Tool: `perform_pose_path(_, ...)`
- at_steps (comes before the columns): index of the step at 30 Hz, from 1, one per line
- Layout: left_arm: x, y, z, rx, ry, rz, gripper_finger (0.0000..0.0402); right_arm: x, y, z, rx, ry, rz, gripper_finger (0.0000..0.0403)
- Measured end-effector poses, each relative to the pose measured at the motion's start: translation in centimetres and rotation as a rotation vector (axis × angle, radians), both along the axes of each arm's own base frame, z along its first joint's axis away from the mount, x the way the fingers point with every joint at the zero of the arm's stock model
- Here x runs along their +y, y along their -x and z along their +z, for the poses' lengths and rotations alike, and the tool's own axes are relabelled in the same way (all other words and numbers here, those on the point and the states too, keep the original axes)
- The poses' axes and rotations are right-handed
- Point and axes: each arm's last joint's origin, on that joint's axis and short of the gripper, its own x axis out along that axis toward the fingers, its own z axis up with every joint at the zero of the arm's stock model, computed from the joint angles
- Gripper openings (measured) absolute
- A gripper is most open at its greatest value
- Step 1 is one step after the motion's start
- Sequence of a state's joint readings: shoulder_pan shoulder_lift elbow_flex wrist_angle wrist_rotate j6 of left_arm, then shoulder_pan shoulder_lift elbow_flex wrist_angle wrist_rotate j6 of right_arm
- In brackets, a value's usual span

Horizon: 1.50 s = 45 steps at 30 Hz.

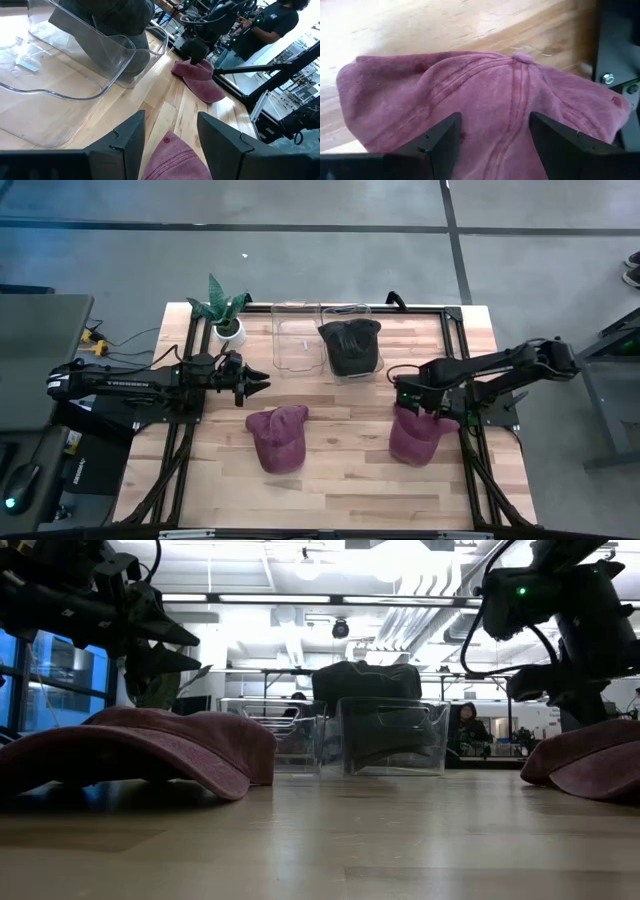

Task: Pick & Place hat
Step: Put the right dark red cap into the left transparent bin

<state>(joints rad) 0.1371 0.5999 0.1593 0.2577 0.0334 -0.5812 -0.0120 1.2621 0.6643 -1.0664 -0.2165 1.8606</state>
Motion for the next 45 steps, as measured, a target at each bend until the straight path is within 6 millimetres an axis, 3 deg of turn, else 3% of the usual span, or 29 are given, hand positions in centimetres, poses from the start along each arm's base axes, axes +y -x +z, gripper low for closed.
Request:
perform_pose_path(6,0.0,0.0,0.0,0.0,0.0,0.0,0.0172,0.0,-0.4,-0.8,0.018,0.003,0.006,0.0229)
perform_pose_path(10,0.0,0.0,0.0,0.0,0.0,0.0,0.0172,0.0,-0.4,-2.1,-0.024,-0.004,0.01,0.0205)
perform_pose_path(17,0.0,0.0,0.0,0.0,0.0,0.0,0.0172,-0.1,0.2,-4.2,-0.1,-0.029,0.021,0.0121)
perform_pose_path(25,0.0,0.0,0.0,0.0,0.0,0.0,0.0172,-0.2,0.5,-4.7,-0.129,-0.025,0.105,0.0011)
perform_pose_path(30,0.0,0.0,0.0,0.0,0.0,0.0,0.0172,-0.2,0.5,-4.3,-0.16,0.002,0.16,0.0007)
perform_pose_path(45,0.0,0.0,0.0,0.001,0.0,0.0,0.0172,-0.4,-0.4,-0.7,-0.344,0.254,0.31,0.0002)
